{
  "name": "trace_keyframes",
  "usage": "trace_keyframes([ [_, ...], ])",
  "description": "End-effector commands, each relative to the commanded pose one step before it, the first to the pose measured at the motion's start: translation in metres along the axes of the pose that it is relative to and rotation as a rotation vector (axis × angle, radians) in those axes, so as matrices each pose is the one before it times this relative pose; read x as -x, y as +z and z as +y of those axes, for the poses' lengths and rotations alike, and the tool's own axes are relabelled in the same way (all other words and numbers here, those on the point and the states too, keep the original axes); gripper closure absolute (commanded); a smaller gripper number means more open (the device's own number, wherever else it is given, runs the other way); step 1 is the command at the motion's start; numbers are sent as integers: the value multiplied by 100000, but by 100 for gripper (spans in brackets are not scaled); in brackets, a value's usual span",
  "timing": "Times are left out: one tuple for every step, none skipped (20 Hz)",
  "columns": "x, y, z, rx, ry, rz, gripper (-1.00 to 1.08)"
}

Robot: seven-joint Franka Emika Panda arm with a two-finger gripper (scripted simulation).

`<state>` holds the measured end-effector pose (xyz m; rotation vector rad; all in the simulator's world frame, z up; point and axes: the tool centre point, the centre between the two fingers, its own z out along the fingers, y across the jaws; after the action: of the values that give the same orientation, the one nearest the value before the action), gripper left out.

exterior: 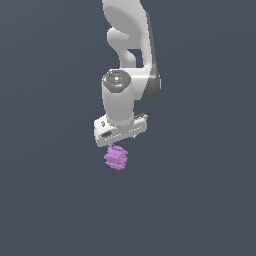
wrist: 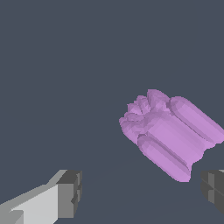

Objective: Pick up the object and move it to a goal position.

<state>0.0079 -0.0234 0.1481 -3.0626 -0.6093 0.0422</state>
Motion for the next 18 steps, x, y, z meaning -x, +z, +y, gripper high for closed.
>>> trace_keyframes([
  [-175,22,284,212,-6828,96,-92],
  [-60,9,117,82,-2659,37,-92],
  [-56,9,119,83,-2658,37,-92],
  [-53,8,121,83,-2655,36,-92],
  [-49,8,123,84,-2654,36,-92],
  [-45,8,125,84,-2653,36,-92],
  [-42,8,126,85,-2651,35,-92],
  [-37,7,128,85,-2649,35,-92],
  [-34,7,129,86,-2648,34,-92],
  [-30,7,131,87,-2645,34,-92],
  [-26,6,132,87,-2644,34,-92],
  [-22,6,133,88,-2642,33,-92],
  [-18,6,134,89,-2640,33,-92],
  [-13,6,135,90,-2639,32,-92],
  [-9,5,135,91,-2637,32,-92],
  [-5,5,136,92,-2635,31,-92],
  [-1,5,136,93,-2633,31,-92],
  [3,4,137,94,-2631,30,-92],
])
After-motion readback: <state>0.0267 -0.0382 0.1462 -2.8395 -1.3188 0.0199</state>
